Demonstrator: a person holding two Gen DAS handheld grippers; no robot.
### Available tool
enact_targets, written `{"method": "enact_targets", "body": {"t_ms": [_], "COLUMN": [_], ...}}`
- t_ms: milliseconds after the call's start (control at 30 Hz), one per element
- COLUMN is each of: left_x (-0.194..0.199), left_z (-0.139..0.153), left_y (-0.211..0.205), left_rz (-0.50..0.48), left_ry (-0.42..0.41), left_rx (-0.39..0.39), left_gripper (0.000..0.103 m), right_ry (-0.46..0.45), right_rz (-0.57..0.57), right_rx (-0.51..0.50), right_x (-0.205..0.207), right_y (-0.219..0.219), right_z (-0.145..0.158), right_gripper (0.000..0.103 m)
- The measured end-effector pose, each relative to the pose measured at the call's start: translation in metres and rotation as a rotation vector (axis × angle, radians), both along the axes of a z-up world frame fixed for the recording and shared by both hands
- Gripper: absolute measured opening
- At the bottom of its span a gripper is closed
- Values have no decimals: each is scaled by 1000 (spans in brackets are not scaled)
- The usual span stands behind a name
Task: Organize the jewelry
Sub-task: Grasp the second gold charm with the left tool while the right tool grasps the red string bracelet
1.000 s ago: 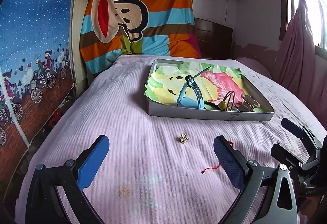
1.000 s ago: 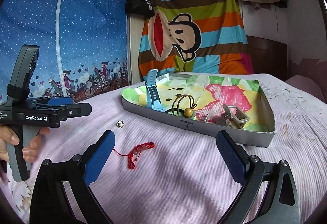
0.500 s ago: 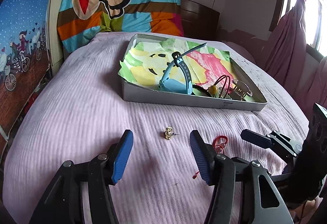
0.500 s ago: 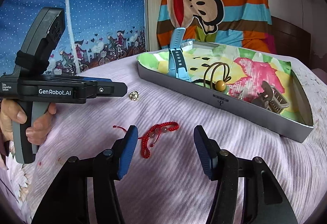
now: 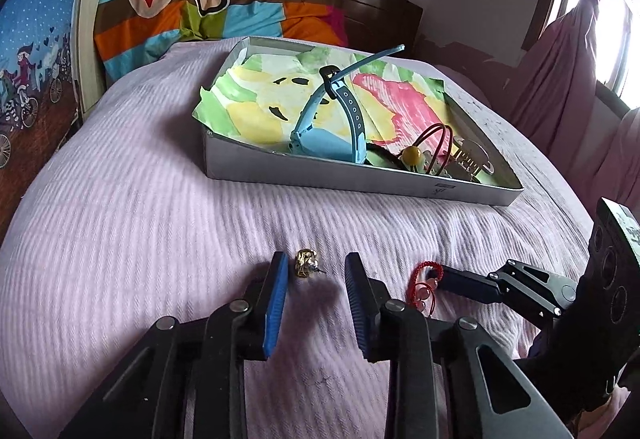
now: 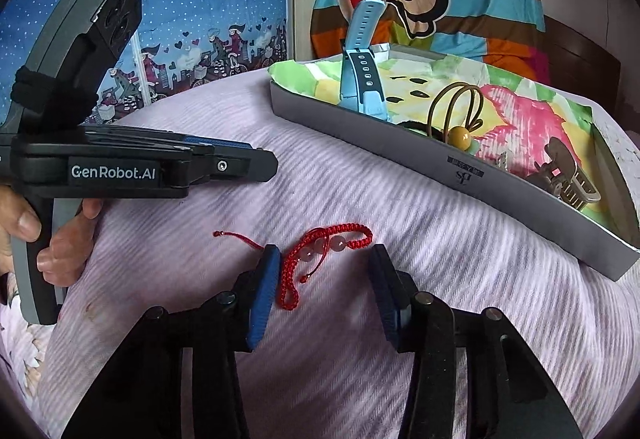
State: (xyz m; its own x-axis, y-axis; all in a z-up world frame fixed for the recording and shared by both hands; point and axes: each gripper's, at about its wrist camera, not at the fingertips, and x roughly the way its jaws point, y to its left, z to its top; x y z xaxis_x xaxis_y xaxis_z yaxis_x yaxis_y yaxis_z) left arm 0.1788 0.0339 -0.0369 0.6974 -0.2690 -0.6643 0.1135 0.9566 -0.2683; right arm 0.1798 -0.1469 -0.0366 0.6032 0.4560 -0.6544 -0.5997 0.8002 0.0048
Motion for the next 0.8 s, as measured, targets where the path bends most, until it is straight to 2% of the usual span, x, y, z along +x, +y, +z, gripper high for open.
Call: {"method": "enact_targets", "body": {"t_ms": [133, 233, 367, 600, 800], "left_x": [1, -3, -10, -18, -18], "left_z": [-4, -7, -7, -6, -6], "left_y": [2, 4, -6, -20, -21], "left_rz": [15, 18, 8, -15, -14], "left_ry": [6, -7, -30, -56, -61], "left_rx": [-8, -24, 13, 81, 87], "left_gripper": [15, 14, 14, 14, 13], "right_ry": [2, 7, -1, -12, -38], "right_rz": [-41, -62, -92, -121, -152], "right_rx": [16, 35, 44, 81, 109], "right_x": [7, 11, 12, 10, 9], "right_y": [-3, -8, -12, -22, -29], "right_z": [1, 0, -4, -4, 0], "right_gripper": [24, 18, 10, 7, 7]}}
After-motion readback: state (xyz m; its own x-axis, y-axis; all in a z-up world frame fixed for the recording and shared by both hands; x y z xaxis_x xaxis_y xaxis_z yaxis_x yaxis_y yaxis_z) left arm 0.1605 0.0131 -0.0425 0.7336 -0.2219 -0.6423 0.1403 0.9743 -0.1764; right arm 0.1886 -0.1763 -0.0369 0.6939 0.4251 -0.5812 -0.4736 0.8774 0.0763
